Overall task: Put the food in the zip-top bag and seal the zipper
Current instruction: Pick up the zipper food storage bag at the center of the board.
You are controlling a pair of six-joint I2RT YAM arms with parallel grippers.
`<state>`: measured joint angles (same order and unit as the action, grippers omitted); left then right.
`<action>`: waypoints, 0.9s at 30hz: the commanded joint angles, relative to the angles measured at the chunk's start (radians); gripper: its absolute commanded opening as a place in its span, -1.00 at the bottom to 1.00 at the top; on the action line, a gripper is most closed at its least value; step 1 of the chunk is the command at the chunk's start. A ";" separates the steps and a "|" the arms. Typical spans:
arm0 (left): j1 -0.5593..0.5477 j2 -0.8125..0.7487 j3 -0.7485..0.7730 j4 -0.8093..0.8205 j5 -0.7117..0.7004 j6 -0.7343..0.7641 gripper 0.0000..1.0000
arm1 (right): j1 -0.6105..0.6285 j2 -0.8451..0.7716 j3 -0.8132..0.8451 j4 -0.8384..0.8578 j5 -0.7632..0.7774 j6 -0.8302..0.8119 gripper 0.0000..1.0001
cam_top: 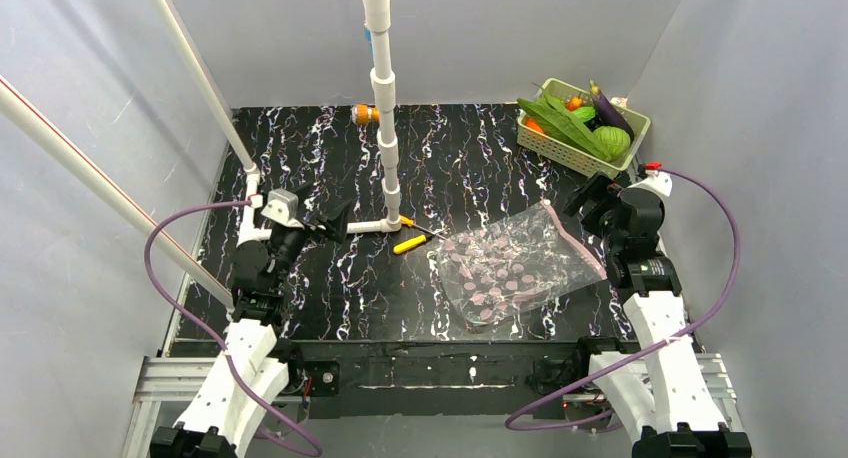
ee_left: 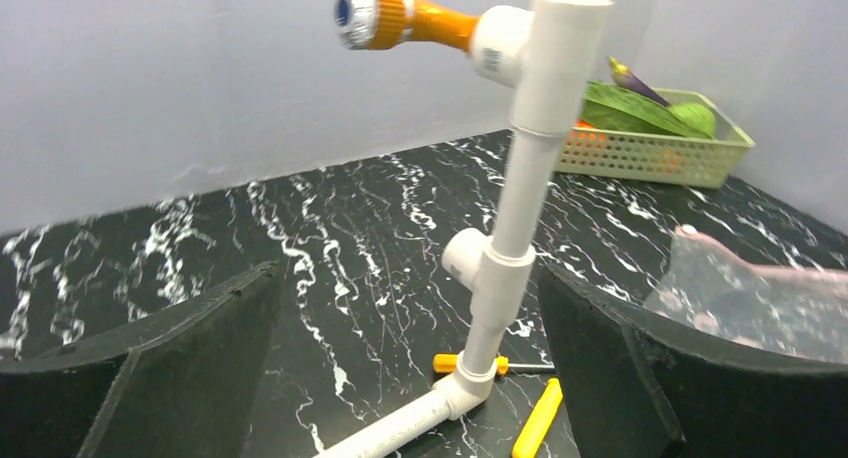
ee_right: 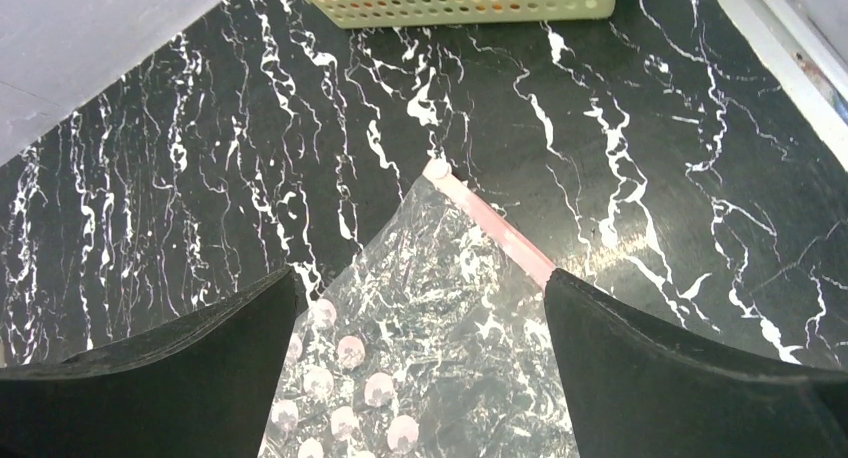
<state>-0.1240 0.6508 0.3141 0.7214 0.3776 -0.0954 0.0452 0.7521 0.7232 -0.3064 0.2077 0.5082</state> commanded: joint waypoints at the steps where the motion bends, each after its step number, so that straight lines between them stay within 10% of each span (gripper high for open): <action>1: -0.031 0.007 0.075 -0.140 -0.325 -0.122 0.96 | -0.004 0.025 0.064 -0.068 0.005 0.046 1.00; 6: -0.052 0.056 0.194 -0.391 -0.623 -0.293 0.96 | -0.004 0.051 0.081 -0.132 -0.014 0.074 0.99; 27: -0.061 0.018 0.277 -0.574 -0.424 -0.250 0.99 | -0.039 0.319 0.124 -0.291 -0.147 0.135 0.99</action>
<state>-0.1791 0.6908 0.5564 0.1805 -0.1011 -0.4063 0.0337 0.9941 0.7935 -0.5398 0.0823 0.6246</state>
